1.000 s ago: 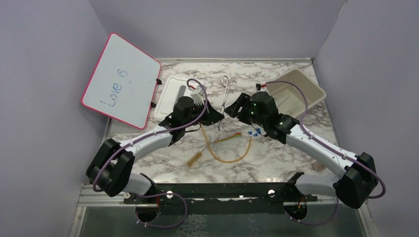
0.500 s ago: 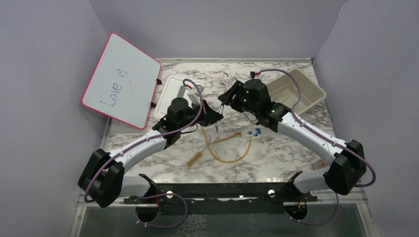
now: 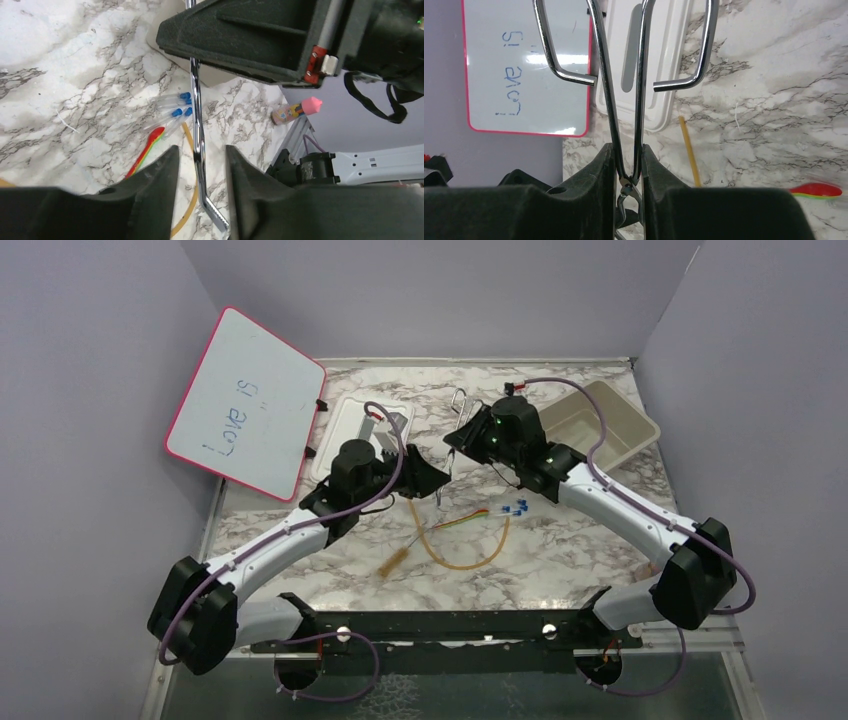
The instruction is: Organize the chemistry lab equipment
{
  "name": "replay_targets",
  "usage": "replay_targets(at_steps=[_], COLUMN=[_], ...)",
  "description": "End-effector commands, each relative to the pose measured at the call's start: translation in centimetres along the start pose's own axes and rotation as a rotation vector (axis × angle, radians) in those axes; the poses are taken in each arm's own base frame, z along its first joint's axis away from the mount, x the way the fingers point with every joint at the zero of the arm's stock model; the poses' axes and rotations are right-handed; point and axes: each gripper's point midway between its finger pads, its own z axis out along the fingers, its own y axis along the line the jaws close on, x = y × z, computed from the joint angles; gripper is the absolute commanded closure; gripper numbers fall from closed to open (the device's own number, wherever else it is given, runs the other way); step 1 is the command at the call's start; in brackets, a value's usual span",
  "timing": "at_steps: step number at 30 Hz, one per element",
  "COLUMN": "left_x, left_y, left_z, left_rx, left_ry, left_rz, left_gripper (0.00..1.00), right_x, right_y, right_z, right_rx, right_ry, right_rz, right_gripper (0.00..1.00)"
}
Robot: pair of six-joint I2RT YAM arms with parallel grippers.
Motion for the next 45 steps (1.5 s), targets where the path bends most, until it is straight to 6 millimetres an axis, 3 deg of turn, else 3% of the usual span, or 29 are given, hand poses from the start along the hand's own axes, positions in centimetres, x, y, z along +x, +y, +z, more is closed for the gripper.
replay_targets(at_steps=[1,4,8,16,20,26,38,45], left_x=[-3.0,-4.3,-6.1,-9.6,-10.4,-9.3,-8.4,-7.6], left_y=[-0.9,-1.0,-0.7,-0.2,0.7,1.9,3.3,4.4], left_z=[-1.4,-2.4,-4.0,-8.0,-9.6,-9.5,-9.4,-8.9], left_rx=[-0.043,-0.090,-0.176,-0.360,-0.435,-0.459,-0.478,-0.498], left_ry=[-0.083,-0.114,-0.160,-0.197,-0.224,-0.200,-0.202,-0.178], left_rz=[0.090,0.134,0.207,0.415,0.490,0.498,0.523,0.521], left_gripper=[0.49,0.31,0.26,0.25,0.22,0.20,0.19,0.19], right_x=[-3.4,-5.6,-9.8,-18.3,-20.0,-20.7,-18.1,-16.0], right_y=[0.8,-0.3,-2.9,-12.9,-18.2,-23.8,-30.0,-32.5], right_z=[-0.7,-1.3,-3.2,-8.4,-10.0,-9.4,-1.1,1.4], right_rx=[-0.012,0.023,0.100,0.365,0.502,0.624,0.677,0.712], right_ry=[-0.074,-0.123,-0.220,-0.394,-0.430,-0.428,-0.284,-0.218], right_rz=[0.000,-0.014,-0.026,0.014,0.061,0.137,0.288,0.351], right_gripper=[0.90,0.90,0.90,0.90,0.90,0.90,0.89,0.86])
